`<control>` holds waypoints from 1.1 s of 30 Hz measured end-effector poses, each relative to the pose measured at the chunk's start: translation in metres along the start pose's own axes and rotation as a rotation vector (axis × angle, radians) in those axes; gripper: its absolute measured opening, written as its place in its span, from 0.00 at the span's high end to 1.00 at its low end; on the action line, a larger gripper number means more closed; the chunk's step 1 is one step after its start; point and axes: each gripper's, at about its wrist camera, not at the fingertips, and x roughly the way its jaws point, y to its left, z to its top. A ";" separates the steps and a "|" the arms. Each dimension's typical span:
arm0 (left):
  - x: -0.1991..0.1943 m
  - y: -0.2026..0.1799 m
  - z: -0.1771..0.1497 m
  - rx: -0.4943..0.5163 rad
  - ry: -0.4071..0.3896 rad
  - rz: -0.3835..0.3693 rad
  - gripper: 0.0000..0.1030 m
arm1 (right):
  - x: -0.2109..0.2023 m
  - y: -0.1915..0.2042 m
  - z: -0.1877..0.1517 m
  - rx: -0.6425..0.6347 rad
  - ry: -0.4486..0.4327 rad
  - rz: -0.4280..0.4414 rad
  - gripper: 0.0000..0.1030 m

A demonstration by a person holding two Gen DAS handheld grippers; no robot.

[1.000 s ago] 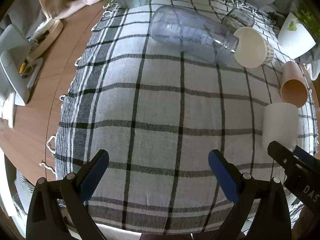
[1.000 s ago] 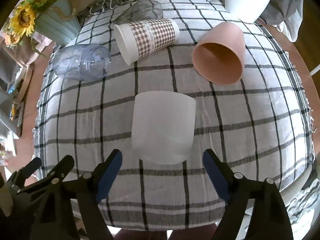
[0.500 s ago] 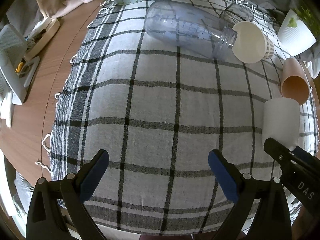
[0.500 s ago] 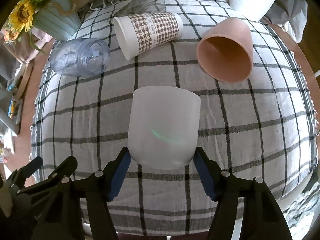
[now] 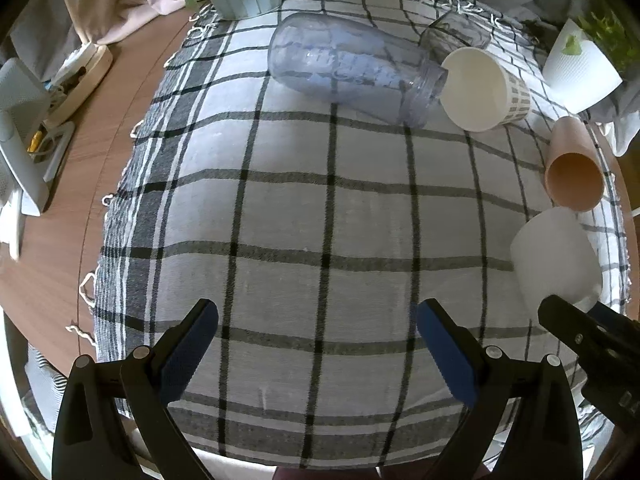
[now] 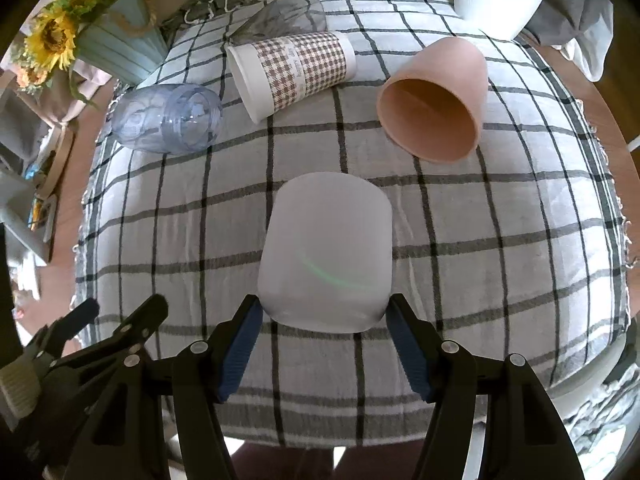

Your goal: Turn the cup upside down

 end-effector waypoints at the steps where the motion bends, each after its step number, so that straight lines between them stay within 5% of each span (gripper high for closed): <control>1: -0.001 0.000 0.001 -0.003 -0.003 -0.003 0.02 | -0.003 0.000 0.001 -0.003 0.002 0.008 0.38; 19: -0.017 0.019 0.010 -0.027 -0.048 0.038 0.02 | 0.006 0.013 0.038 -0.039 -0.011 -0.019 0.38; 23: -0.024 0.014 0.013 -0.011 -0.063 0.043 0.02 | 0.006 0.008 0.032 -0.018 0.009 -0.014 0.24; 33: -0.066 -0.010 0.012 0.046 -0.138 0.016 0.02 | -0.062 -0.011 0.006 0.011 -0.143 0.007 0.17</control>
